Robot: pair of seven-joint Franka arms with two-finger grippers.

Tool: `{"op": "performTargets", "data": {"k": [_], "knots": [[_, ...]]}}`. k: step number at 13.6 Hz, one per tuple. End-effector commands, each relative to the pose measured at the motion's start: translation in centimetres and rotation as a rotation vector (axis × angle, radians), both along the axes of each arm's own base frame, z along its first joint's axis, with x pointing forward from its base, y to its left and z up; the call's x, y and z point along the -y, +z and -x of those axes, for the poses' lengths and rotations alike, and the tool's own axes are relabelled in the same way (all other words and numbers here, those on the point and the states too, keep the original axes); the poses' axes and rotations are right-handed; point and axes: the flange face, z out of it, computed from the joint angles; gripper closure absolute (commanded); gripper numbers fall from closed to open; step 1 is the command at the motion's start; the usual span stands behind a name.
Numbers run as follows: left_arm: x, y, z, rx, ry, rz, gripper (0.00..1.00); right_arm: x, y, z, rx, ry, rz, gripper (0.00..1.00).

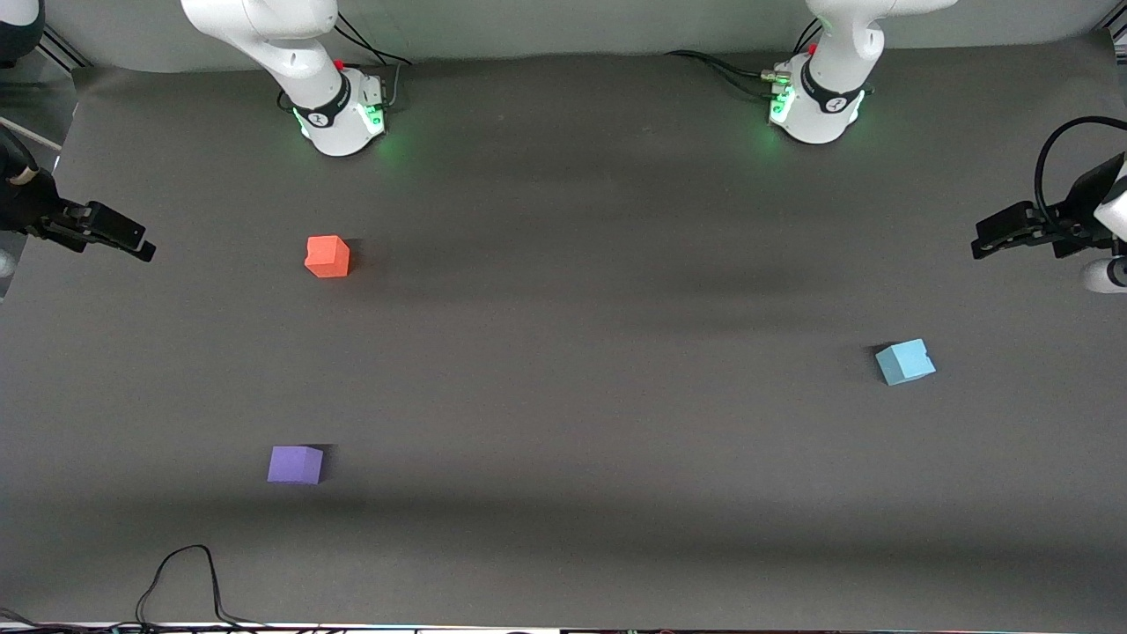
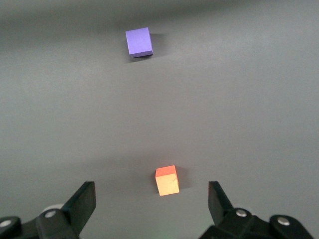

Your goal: Place blue block between orange and purple blocks

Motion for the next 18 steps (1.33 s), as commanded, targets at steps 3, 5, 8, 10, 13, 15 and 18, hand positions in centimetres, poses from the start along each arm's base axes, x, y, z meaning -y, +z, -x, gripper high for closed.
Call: {"op": "performTargets", "data": {"k": [3,5,8,10,13,15,18], "knots": [[-0.2,0.5,0.2,-0.002,-0.01,-0.005,0.0,-0.4,-0.8,-0.5,-0.024,-0.001,-0.013,0.0],[-1.1,0.5,0.4,-0.004,-0.002,-0.009,0.0,-0.6,-0.9,-0.5,-0.027,0.003,-0.015,0.0],[-4.6,0.2,0.9,-0.005,0.013,-0.035,0.0,-0.6,-1.2,-0.6,-0.033,0.003,-0.015,0.0],[-8.2,-0.3,0.9,0.002,0.064,-0.034,0.0,-0.6,-1.1,-0.6,-0.031,0.003,-0.018,0.0],[-10.5,-3.3,0.5,0.009,0.095,-0.033,0.0,-0.8,-1.0,-0.6,-0.03,0.006,-0.019,0.0],[-10.3,-6.3,-0.1,0.014,0.096,-0.03,0.0,-0.7,-1.2,-0.5,-0.034,0.003,-0.021,0.0],[-9.4,-14.2,-1.9,0.037,0.083,-0.029,0.0,-0.6,-1.0,-0.7,-0.027,0.002,-0.021,0.0]]}}
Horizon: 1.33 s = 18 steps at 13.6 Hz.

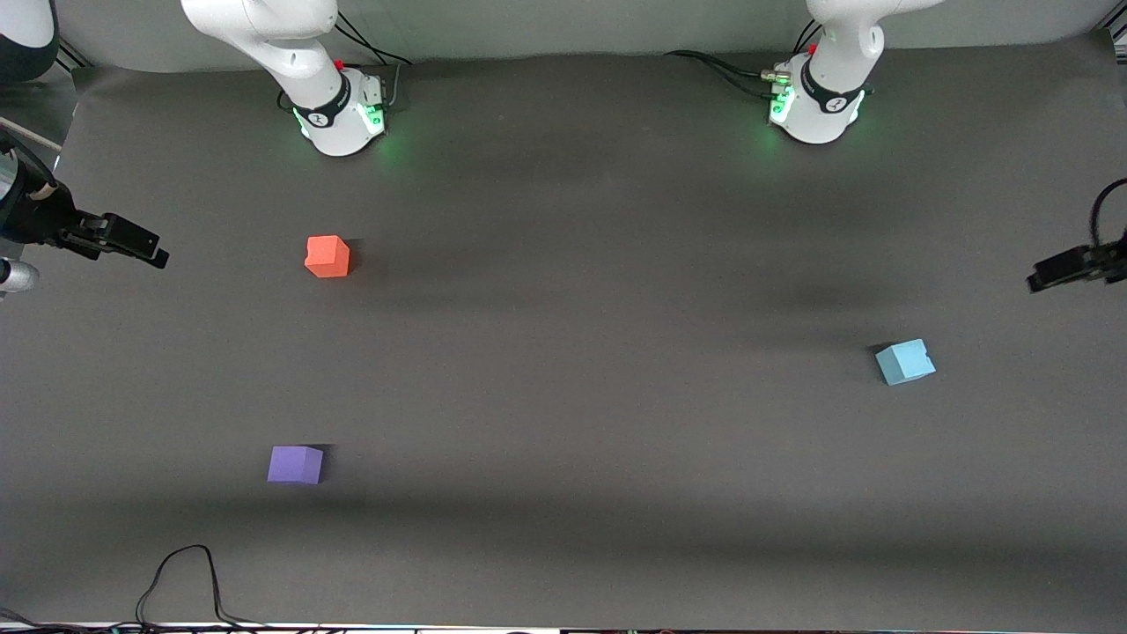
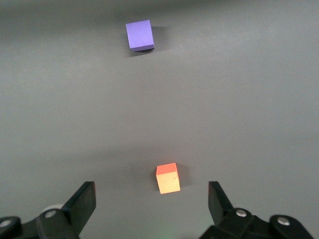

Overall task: Place blue block between orange and purple blocks
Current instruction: 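Move the left gripper down over the light blue cube, then close the left gripper on the light blue cube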

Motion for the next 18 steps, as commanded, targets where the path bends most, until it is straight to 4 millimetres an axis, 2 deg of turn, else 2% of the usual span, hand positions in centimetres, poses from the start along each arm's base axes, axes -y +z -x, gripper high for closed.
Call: {"op": "performTargets", "data": {"k": [1,3,6,8,10,15,18], "knots": [[0.8,-7.3,-1.4,0.015,-0.013,-0.002,0.0,-0.2,0.4,0.0,0.005,-0.007,-0.018,0.0],[1.8,-12.5,-3.5,0.025,-0.03,0.001,0.0,-0.1,0.4,0.1,0.003,-0.009,-0.018,0.0],[2.5,-18.7,-5.4,0.047,-0.002,0.0,0.0,-0.1,0.8,0.2,0.011,-0.007,-0.018,0.0],[2.4,-22.4,-5.4,0.059,0.004,0.001,0.0,-0.3,1.3,0.9,0.003,-0.005,-0.02,0.0],[2.0,-25.9,-3.9,0.081,0.015,0.0,0.0,-0.3,1.8,1.6,-0.015,-0.004,-0.022,0.0],[2.3,-29.5,-0.8,0.09,0.057,-0.003,0.0,-0.2,1.9,1.5,-0.012,-0.001,-0.022,0.0],[2.3,-30.2,-0.1,0.079,0.06,-0.002,0.0,-0.3,1.7,1.3,-0.017,0.001,-0.022,0.0]]}}
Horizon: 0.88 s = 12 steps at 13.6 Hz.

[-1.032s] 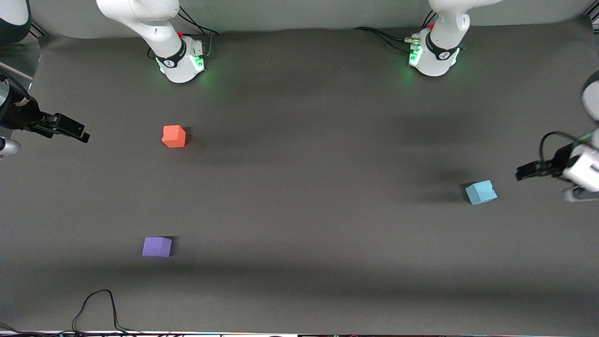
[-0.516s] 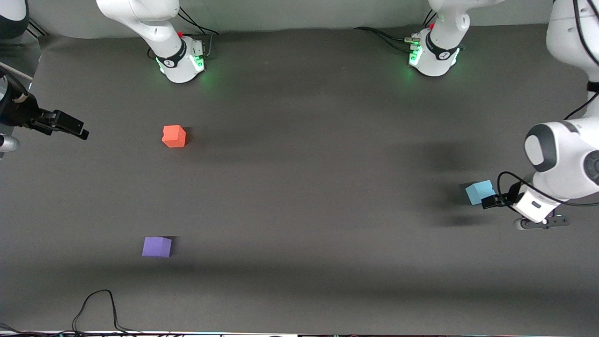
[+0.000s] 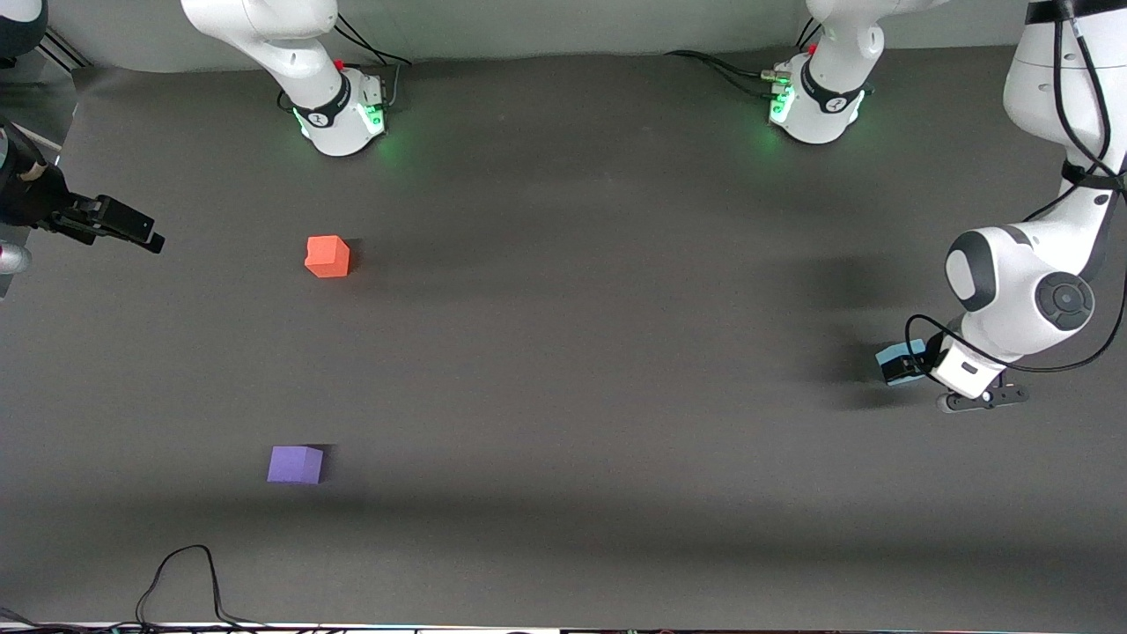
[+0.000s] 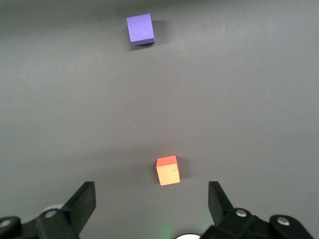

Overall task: Place blue block between orange and purple blocks
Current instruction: 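Close the left gripper on the light blue cube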

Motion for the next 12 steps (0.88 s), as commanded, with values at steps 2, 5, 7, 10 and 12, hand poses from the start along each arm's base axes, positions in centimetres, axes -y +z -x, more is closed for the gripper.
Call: {"op": "performTargets", "data": {"k": [2,5,7,10,12], "knots": [[0.3,0.6,1.0,-0.001,0.013,-0.004,0.19,-0.2,0.3,0.1,-0.007,0.0,-0.017,0.0],[0.2,0.9,0.9,0.0,0.013,-0.005,0.55,-0.3,0.4,0.1,-0.007,0.003,-0.017,0.0],[0.3,2.6,-0.2,-0.003,-0.003,-0.008,0.55,-0.3,0.5,0.1,-0.002,0.032,-0.019,0.0],[0.9,11.4,-3.8,-0.074,-0.044,-0.029,0.54,-0.3,0.3,0.1,-0.005,0.035,-0.019,0.0],[3.7,17.2,-4.9,-0.123,-0.076,-0.033,0.54,-0.3,0.4,0.0,-0.002,0.035,-0.019,0.0]]}}
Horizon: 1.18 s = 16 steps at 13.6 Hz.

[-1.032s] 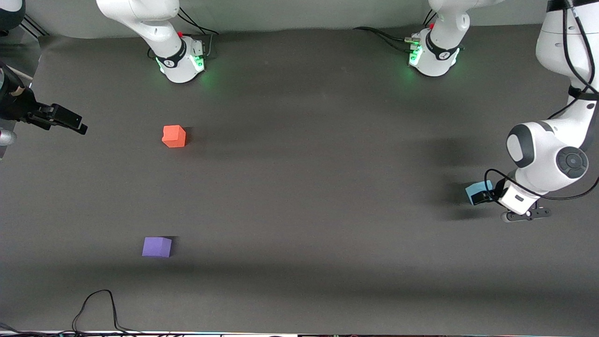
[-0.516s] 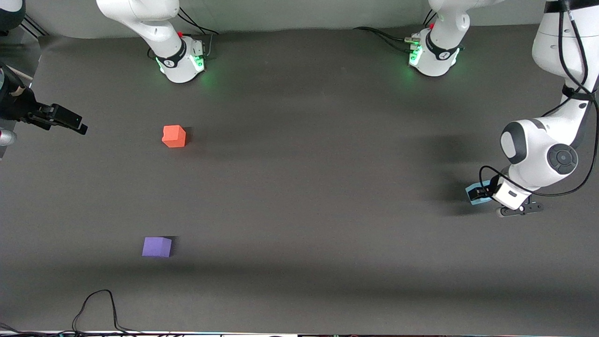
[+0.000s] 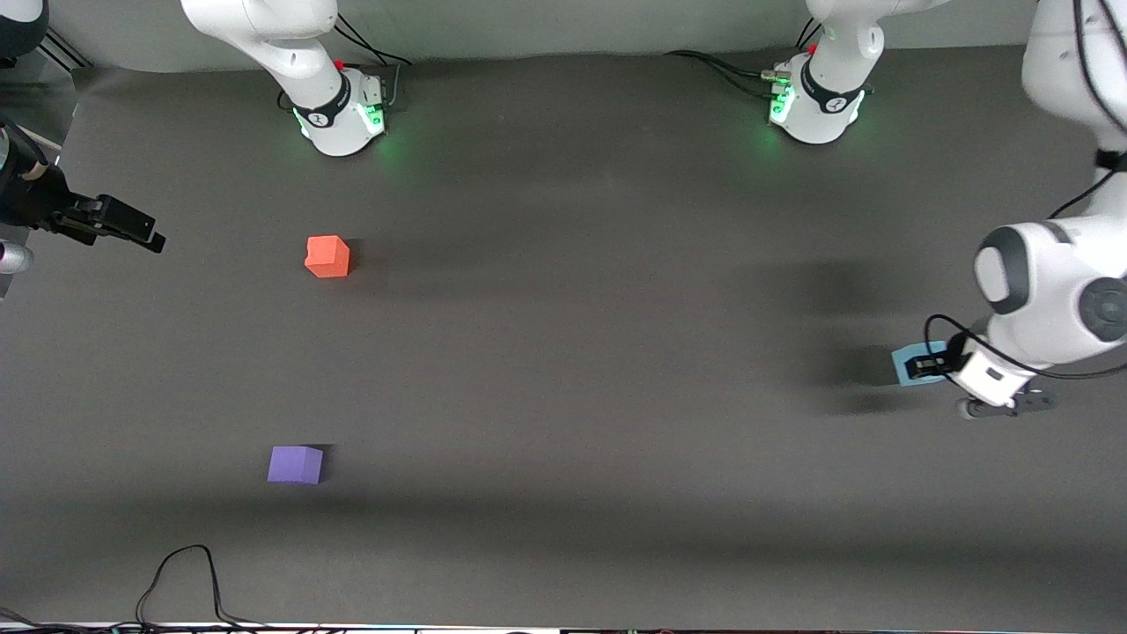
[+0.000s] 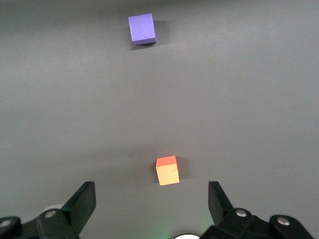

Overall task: Place blue block between orange and purple blocks
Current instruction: 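Close the left gripper on the light blue cube, then lift and carry the blue cube with the left gripper toward the table middle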

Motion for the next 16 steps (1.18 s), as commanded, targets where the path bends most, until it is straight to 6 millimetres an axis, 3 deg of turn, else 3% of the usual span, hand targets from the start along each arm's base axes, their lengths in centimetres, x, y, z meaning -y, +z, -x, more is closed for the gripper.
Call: {"op": "performTargets", "data": {"k": [1,3,5,7,9,11,13,16], "knots": [[4.6,8.4,-1.1,-0.044,-0.059,-0.025,0.54,-0.2,0.3,-0.1,-0.001,0.021,-0.018,0.0],[10.8,12.3,-0.2,-0.059,-0.098,-0.016,0.54,-0.2,0.2,-0.2,0.002,0.021,-0.018,0.0],[21.6,14.8,0.9,-0.037,-0.066,-0.007,0.54,-0.2,0.2,-0.2,0.001,0.021,-0.018,0.0],[33.0,15.1,3.1,-0.008,-0.021,0.008,0.54,-0.3,0.3,0.0,-0.001,0.022,-0.018,0.0],[42.7,13.8,5.1,0.015,0.026,0.017,0.54,-0.2,0.4,0.0,0.001,0.021,-0.018,0.0],[50.9,11.3,8.0,0.054,0.034,0.019,0.54,-0.2,0.3,0.0,-0.001,0.021,-0.018,0.0],[57.6,7.5,11.2,0.099,0.011,-0.001,0.54,-0.2,0.3,0.0,-0.002,0.021,-0.018,0.0],[64.0,0.1,14.8,0.134,-0.031,0.007,0.54,-0.2,0.1,-0.1,-0.004,0.021,-0.018,0.0]]}}
